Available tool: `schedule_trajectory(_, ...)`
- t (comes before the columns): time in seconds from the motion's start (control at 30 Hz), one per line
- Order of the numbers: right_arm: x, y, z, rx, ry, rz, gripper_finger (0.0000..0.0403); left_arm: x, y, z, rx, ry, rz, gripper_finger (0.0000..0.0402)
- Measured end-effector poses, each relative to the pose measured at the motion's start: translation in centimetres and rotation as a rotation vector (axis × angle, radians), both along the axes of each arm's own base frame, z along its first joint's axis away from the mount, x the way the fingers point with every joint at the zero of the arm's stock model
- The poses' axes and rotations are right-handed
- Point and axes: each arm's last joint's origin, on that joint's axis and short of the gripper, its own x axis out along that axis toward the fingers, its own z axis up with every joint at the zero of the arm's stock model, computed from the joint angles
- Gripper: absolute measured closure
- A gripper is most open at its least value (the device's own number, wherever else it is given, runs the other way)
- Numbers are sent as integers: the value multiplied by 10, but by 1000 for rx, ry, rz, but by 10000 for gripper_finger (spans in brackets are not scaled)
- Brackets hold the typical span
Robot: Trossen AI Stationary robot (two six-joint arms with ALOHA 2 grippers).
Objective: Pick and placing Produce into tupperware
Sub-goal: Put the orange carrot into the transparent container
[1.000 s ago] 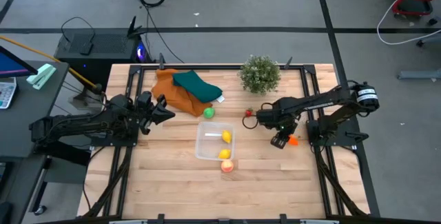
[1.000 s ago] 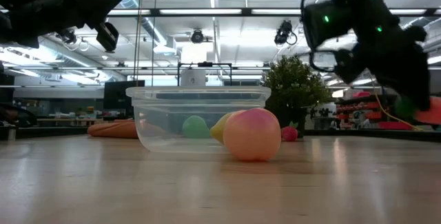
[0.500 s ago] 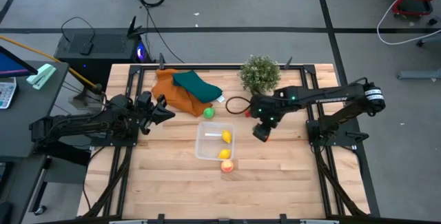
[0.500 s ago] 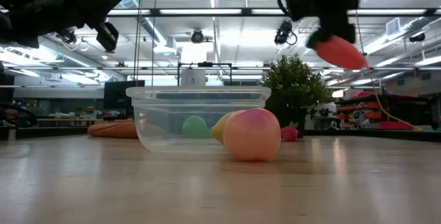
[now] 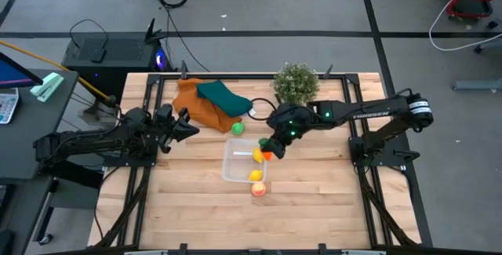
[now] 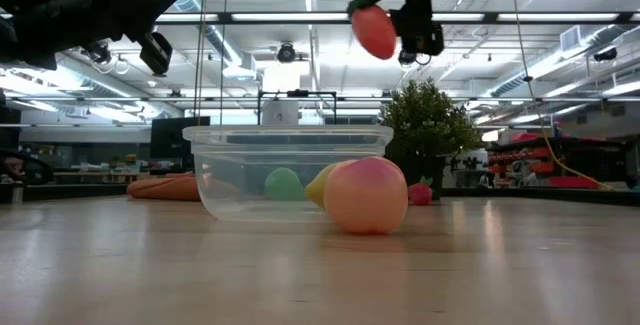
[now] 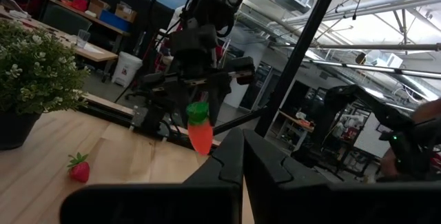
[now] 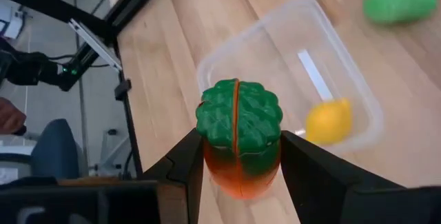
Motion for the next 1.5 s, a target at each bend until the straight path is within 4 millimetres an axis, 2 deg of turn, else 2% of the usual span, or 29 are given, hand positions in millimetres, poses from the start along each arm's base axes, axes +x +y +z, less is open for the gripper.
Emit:
schedule_trajectory(0.33,29,0,-3,-64,-192,1,270,0,0,0,1,0,0,382)
schedule_trajectory(0.5,42,6,-13,-152,-248,79,270,0,0,-1,0,5,0,391)
schedule_trajectory(0.8,56,14,-44,-286,-190,176,270,0,0,-1,-1,9,0,379)
schedule_trajectory(1.2,74,20,-92,-286,-72,208,270,0,0,-1,-2,14,0,387)
schedule_trajectory(1.5,79,20,-111,-321,-34,233,270,0,0,-1,-2,13,0,379)
